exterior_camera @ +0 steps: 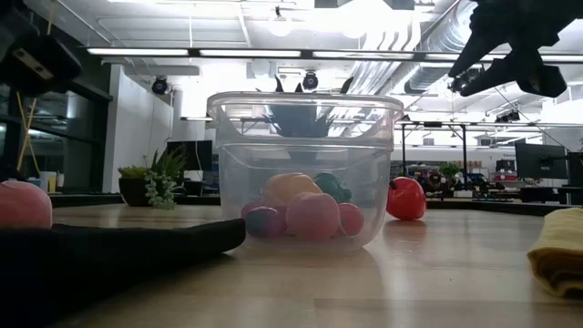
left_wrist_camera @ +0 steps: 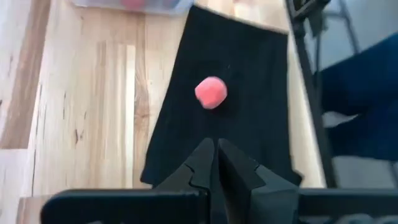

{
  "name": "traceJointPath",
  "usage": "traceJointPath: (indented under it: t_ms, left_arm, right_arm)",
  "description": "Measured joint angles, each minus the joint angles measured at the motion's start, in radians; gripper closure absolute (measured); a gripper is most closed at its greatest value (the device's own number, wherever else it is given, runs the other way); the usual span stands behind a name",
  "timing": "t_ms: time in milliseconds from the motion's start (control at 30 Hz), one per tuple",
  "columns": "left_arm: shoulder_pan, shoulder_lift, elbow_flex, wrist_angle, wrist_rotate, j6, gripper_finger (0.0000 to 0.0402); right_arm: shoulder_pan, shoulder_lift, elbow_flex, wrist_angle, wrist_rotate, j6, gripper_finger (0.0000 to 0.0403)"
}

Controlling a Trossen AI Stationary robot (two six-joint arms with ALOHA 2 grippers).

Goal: Pick and placing Produce into tupperware
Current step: Put the apricot into the transparent container

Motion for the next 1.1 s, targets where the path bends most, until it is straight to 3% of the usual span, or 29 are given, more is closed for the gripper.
traceJointPath:
  t_ms: [133, 400, 567, 767, 1100]
  left_arm:
    - [0.000, 0.074, 0.000, 0.044, -0.004, 0.026, 0.0368]
    - [0.000, 0.170, 0.000, 0.118, -0.037, 0.042, 0.0253]
    - [0.000, 0.221, 0.000, 0.165, -0.059, 0.061, 0.0204]
    - [0.000, 0.272, 0.000, 0.252, -0.058, 0.063, 0.0177]
    - [0.000, 0.377, 0.000, 0.349, -0.058, 0.107, 0.0174]
  right_arm:
    - [0.000, 0.000, 0.000, 0.000, 0.000, -0.029, 0.0261]
    - [0.000, 0.000, 0.000, 0.000, 0.001, -0.080, 0.0261]
    - [0.000, 0.000, 0.000, 0.000, 0.001, -0.100, 0.0261]
    - [0.000, 0.000, 0.000, 0.000, 0.001, -0.110, 0.0261]
    - [0.000, 0.000, 0.000, -0.001, 0.001, -0.110, 0.0261]
